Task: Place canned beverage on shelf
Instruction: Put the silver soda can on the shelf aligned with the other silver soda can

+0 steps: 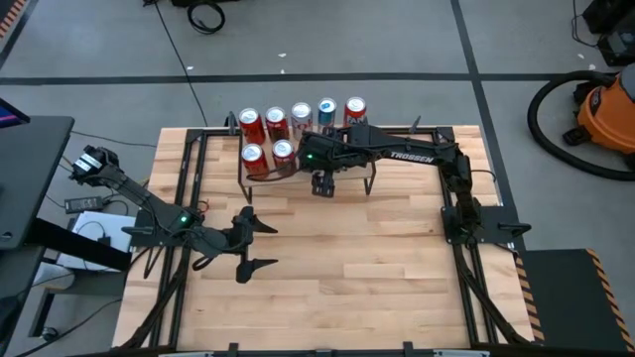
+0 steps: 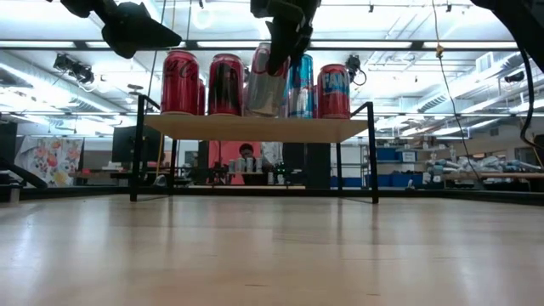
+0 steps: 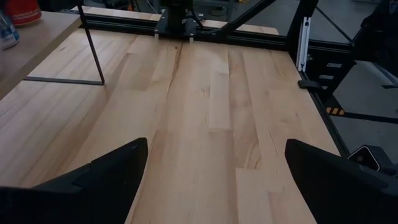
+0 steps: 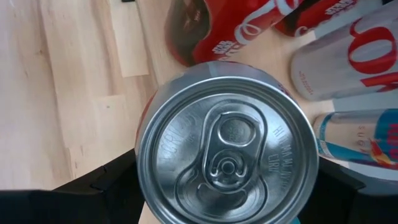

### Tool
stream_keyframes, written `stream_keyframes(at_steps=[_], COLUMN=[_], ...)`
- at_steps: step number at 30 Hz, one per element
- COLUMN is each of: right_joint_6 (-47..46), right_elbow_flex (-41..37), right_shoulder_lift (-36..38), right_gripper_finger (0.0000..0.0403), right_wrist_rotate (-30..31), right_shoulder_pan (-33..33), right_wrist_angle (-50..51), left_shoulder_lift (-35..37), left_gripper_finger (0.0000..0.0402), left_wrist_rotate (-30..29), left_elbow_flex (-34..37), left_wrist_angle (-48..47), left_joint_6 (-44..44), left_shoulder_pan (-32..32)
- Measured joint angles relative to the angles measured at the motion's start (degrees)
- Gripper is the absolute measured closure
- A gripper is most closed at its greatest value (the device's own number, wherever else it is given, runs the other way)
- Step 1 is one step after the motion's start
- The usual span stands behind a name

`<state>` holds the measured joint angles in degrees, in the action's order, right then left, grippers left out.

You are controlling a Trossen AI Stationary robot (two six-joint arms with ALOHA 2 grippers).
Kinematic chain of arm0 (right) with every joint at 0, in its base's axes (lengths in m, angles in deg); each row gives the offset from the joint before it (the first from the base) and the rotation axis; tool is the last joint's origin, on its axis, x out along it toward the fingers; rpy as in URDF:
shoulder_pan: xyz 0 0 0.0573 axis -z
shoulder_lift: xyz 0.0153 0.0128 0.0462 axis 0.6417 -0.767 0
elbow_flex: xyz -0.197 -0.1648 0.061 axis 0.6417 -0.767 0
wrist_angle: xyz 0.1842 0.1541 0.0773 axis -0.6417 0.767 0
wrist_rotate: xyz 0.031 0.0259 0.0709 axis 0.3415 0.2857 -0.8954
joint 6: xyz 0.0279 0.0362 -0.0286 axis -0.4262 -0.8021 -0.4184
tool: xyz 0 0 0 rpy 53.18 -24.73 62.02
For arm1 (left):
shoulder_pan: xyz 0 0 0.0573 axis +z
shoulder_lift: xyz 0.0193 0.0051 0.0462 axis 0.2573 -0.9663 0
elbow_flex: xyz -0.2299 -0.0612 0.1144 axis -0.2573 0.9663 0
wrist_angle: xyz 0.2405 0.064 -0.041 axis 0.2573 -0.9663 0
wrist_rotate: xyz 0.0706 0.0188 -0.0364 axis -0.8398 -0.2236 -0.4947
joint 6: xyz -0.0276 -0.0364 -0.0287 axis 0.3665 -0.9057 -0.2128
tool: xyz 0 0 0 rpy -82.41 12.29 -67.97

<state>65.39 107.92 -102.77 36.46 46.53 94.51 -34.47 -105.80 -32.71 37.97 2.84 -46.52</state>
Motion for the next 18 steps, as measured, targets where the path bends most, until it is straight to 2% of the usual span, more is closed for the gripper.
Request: stream_keyframes(at_steps=[10,18], right_joint_6=[0.0,0.1], right_elbow_flex=[0.0,0.0], right_shoulder_lift=[0.0,0.0], right_gripper_finger=[0.0073,0.0053], right_wrist_rotate=[0.6,0.6], right_shoulder_pan=[0.0,0.0], right_wrist_angle=[0.0,-0.2], left_shoulder_lift=[0.0,0.0], left_gripper_finger=[0.0010,0.0010], left_wrist_rotate=[0.0,0.0], left_elbow_flex=[0.0,0.0], left_wrist_angle=[0.0,0.0], left_joint_6=[0.0,0.0], left_shoulder_pan=[0.0,0.0])
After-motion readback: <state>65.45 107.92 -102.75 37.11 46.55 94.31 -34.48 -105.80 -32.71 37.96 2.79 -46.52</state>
